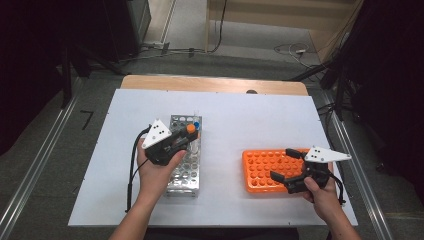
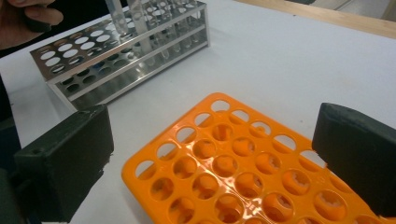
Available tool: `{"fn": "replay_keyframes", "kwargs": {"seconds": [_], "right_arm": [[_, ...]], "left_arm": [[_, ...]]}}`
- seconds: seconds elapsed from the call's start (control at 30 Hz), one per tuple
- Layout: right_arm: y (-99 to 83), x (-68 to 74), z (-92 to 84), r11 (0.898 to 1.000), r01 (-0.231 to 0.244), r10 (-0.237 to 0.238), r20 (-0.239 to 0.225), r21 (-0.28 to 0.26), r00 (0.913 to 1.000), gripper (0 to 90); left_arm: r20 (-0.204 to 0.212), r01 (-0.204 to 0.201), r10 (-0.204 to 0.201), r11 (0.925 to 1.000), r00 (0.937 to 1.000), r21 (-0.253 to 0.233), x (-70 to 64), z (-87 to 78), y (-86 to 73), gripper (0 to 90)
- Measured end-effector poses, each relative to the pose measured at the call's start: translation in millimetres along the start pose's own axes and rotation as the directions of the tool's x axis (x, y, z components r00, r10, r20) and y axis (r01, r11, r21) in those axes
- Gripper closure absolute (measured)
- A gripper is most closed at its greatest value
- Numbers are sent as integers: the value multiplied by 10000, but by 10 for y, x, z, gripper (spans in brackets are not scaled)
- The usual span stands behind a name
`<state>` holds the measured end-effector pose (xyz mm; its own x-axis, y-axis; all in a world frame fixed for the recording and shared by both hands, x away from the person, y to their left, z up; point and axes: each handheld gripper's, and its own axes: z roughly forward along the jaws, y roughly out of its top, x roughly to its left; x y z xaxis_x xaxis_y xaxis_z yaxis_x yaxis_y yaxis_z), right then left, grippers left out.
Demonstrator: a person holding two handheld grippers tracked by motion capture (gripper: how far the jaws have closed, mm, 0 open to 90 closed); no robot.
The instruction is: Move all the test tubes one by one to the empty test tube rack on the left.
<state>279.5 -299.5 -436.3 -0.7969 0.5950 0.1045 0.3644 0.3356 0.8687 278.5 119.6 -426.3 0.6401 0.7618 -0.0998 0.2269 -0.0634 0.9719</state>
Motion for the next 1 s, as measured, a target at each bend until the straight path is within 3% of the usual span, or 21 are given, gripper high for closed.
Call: {"fn": "replay_keyframes", "kwargs": {"seconds": [0.2, 0.37, 0.6, 0.8, 0.9, 1.0], "right_arm": [[-9, -20, -6, 10000, -21, 21, 78, -4, 10000, 0], [-18, -31, -7, 10000, -23, 23, 105, 15, 9999, 0], [-32, -62, -25, 10000, -57, 58, 175, -22, 9998, 0], [-36, -73, -26, 10000, -49, 49, 219, -16, 9997, 0], [-38, -74, -18, 10000, -12, 12, 251, 13, 9997, 0], [-40, -73, -13, 10000, -65, 64, 246, 36, 9997, 0]], "left_arm": [[-90, -103, 105, 9996, 9999, 250, -16, 40, -48, 746], [-266, -229, 251, 9967, 9993, 778, -52, 49, -87, 745], [-410, -381, 444, 9889, 9982, 1436, -95, 30, -112, 743], [-350, -172, 238, 9835, 9991, 1802, -75, 36, -133, 736], [-387, -243, 324, 9807, 9987, 1941, -89, 42, -130, 734], [-388, -347, 447, 9728, 9982, 2288, -111, 64, -134, 724]]}}
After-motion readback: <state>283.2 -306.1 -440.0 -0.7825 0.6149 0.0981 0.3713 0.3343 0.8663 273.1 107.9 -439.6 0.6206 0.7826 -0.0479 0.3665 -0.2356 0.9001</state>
